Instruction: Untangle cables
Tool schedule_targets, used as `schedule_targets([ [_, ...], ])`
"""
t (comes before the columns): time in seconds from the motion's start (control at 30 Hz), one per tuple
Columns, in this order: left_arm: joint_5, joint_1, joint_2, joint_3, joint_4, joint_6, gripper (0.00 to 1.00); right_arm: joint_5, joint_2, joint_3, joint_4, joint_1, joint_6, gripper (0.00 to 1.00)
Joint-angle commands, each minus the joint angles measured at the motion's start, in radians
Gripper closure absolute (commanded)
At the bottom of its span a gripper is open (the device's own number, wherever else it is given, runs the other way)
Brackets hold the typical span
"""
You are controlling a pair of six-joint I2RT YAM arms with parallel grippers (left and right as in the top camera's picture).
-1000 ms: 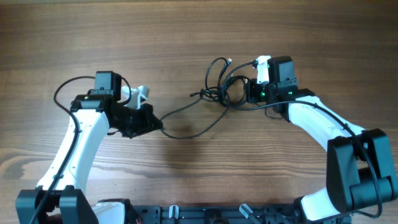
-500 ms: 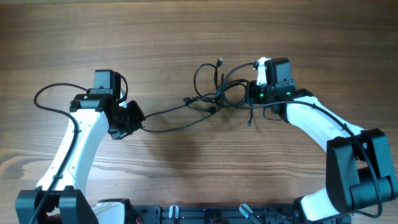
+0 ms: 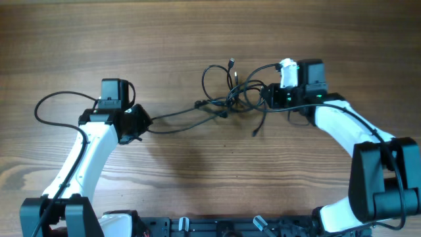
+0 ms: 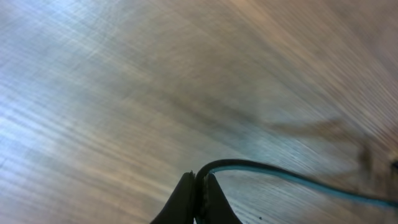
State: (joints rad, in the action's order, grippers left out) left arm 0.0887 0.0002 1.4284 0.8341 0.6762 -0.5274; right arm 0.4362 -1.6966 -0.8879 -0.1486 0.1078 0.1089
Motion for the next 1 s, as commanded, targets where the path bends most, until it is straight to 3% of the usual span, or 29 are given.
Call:
schedule_targets([
  [0.0, 0.122, 0.043, 0.020, -0.029, -0.072, 0.220, 0.96, 0.181, -0.013, 0.000, 0.018, -0.061, -0.084, 0.69],
  [0.23, 0.304, 0.043, 0.024, -0.029, -0.163, 0.236, 0.96, 0.413, -0.013, 0.000, -0.004, -0.060, -0.080, 0.38],
  [0.37, 0.427, 0.043, 0.024, -0.029, -0.227, 0.236, 0.96, 0.439, -0.013, 0.000, -0.018, -0.049, -0.079, 0.32],
  [0.43, 0.487, 0.043, 0.024, -0.029, -0.240, 0.248, 0.96, 0.455, -0.013, 0.000, -0.027, -0.032, -0.079, 0.30],
  [0.57, 0.545, 0.043, 0.024, -0.029, -0.211, 0.399, 0.96, 0.535, -0.013, 0.000, -0.040, 0.021, -0.067, 0.28],
  [0.87, 0.515, 0.043, 0.024, -0.029, -0.204, 0.420, 0.96, 0.390, -0.013, 0.000, -0.032, 0.159, 0.343, 0.30],
  [0.97, 0.516, 0.043, 0.024, -0.029, -0.203, 0.443, 0.96, 0.279, -0.013, 0.000, -0.029, 0.208, 0.393, 0.30],
])
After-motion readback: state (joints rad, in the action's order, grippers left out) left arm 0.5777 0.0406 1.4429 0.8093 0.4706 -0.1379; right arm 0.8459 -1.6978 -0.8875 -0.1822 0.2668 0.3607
